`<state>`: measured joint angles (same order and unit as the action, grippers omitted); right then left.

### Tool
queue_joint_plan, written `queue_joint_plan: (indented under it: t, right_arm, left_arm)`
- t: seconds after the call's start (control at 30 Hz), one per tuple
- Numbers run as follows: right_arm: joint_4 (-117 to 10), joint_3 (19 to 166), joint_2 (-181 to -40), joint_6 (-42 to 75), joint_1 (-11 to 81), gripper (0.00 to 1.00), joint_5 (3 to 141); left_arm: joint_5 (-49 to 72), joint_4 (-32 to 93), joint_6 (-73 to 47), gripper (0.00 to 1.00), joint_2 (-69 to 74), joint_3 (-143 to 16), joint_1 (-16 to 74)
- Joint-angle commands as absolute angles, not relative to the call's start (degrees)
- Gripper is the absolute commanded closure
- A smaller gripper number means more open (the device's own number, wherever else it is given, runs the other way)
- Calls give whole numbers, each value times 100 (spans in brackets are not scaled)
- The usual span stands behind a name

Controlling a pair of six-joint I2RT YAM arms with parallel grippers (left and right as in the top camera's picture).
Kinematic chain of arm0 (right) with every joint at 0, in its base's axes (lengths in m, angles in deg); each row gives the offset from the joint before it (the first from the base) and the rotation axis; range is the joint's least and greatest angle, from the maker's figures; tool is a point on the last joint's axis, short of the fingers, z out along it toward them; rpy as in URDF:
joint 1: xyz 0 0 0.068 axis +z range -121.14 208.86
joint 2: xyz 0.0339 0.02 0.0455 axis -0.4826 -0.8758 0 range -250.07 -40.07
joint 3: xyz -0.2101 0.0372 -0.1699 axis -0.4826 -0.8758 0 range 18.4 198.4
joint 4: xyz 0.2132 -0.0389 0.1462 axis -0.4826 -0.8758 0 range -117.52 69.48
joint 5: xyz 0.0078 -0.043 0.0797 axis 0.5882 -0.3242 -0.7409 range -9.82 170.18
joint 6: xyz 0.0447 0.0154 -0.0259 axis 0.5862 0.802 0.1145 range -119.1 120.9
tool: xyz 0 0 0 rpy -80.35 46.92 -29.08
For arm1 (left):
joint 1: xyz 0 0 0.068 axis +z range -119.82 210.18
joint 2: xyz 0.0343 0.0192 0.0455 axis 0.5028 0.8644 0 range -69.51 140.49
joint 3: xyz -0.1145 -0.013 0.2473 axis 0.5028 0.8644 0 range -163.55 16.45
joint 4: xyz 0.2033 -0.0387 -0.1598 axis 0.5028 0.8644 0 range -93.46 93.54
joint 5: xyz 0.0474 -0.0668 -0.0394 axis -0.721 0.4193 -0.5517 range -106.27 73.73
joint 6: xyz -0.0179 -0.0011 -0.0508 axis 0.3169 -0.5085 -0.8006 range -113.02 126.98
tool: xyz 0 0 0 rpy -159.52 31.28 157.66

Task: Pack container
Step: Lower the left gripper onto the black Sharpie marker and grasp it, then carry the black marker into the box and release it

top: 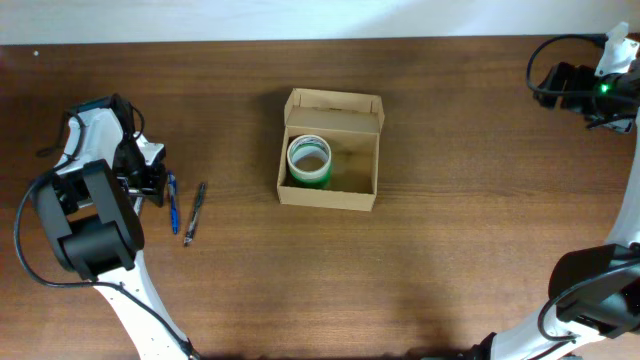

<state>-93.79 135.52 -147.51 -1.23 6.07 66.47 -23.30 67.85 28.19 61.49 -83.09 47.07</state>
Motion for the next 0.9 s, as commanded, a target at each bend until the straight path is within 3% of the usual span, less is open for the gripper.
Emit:
queue_joint_plan:
  t: [0.0,0.13,0.3,0.57,0.87]
  right_arm:
    - [-9379,13565,-14760,-115,633,1,6540]
    - [-9379,13565,-14760,-115,633,1,6540]
    - [-9379,13565,-14760,-115,633,1,6540]
    - [-9379,13565,-14760,-115,633,1,6540]
    - [-9379,13565,-14760,-115,633,1,6540]
  left_arm:
    - [-2378,6746,2734,54,6468,-8257,4733]
    - [-2330,6748,2631,80,6468,-8259,4761]
    - [-2146,6774,2531,98,6466,-8259,4866]
    - [-1530,7290,2116,98,6450,-9118,4973]
    - [-1143,9154,2330,98,6415,-13328,4646]
